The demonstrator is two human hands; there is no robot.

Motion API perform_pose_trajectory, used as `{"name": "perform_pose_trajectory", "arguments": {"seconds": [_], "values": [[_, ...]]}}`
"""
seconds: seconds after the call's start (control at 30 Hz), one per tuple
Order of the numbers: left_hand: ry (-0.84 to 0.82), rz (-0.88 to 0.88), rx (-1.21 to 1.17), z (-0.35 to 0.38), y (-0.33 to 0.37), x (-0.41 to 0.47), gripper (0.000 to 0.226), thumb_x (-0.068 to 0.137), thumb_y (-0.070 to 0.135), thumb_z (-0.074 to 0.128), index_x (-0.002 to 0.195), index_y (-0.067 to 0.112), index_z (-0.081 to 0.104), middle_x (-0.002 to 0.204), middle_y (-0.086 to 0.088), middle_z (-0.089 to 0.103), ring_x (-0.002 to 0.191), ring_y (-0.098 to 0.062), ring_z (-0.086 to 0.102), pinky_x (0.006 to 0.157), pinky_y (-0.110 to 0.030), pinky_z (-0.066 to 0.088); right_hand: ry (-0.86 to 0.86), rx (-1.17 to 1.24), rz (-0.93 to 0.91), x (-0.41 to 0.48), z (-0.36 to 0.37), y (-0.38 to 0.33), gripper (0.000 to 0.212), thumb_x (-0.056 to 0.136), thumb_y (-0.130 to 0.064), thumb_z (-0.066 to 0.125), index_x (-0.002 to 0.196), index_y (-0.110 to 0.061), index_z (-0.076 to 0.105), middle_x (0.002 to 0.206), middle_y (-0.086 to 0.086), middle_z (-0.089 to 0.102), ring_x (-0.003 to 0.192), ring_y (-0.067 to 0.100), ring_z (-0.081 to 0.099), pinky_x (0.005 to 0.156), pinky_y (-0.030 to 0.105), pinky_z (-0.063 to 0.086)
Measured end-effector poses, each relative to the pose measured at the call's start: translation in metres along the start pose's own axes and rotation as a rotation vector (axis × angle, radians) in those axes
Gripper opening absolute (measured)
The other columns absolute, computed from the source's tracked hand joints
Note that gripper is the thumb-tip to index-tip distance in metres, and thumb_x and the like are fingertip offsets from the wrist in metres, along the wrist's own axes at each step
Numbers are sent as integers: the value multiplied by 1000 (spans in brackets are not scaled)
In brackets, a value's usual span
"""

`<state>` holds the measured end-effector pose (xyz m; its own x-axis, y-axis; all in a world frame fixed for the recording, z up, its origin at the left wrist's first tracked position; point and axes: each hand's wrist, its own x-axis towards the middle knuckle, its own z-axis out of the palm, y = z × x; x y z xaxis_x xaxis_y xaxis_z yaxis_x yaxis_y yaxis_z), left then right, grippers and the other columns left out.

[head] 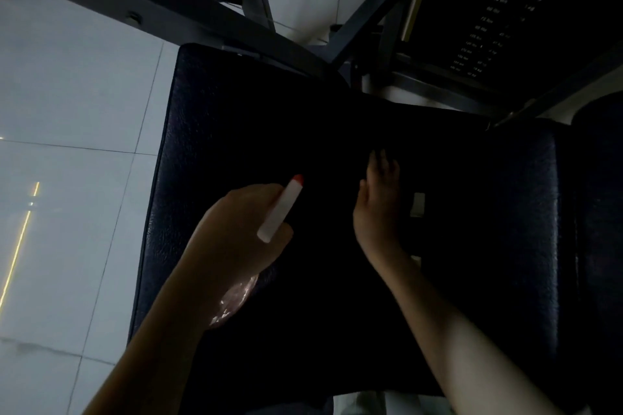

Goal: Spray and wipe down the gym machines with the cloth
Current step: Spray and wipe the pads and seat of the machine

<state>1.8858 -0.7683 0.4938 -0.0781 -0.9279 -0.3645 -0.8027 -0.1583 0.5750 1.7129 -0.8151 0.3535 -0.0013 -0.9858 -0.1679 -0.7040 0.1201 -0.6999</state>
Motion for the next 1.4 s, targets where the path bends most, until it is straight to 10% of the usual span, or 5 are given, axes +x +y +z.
{"name": "perform_pose_trajectory", "arguments": {"seconds": [0.17,0.8,1.0,1.23,1.4], "values": [[12,-24,-66,-5,-4,2,9,84,11,62,80,18,61,63,2,59,49,-9,53,50,-25,42,-107,-87,-340,-54,4,28,51,94,-19,32,145,-20,29,153,3,28,141,23,18,113,48,21],[116,-74,-221,-11,-14,2,3,80,16,62,78,14,61,66,-11,61,53,-25,56,50,-36,42,67,-39,1,-60,15,15,49,97,-26,30,146,-21,27,156,5,20,144,26,11,117,50,15],[93,-82,-136,-8,-14,7,5,83,12,61,79,14,59,67,-6,61,56,-22,56,58,-40,48,-92,-200,-445,-131,19,36,42,103,-37,20,140,-24,36,150,-2,29,140,24,23,116,36,16],[103,-46,-113,-7,-7,0,2,84,13,61,82,14,61,66,-4,59,58,-23,57,57,-40,47,94,-74,-51,-88,17,25,47,101,-35,24,146,-23,26,155,6,23,144,27,16,113,54,23],[112,-8,-53,-2,-1,-1,15,82,22,57,83,7,60,66,-7,60,57,-27,59,57,-43,51,-77,-204,-386,-135,28,21,44,103,-33,18,143,-23,32,153,1,26,142,25,21,114,42,21]]}}
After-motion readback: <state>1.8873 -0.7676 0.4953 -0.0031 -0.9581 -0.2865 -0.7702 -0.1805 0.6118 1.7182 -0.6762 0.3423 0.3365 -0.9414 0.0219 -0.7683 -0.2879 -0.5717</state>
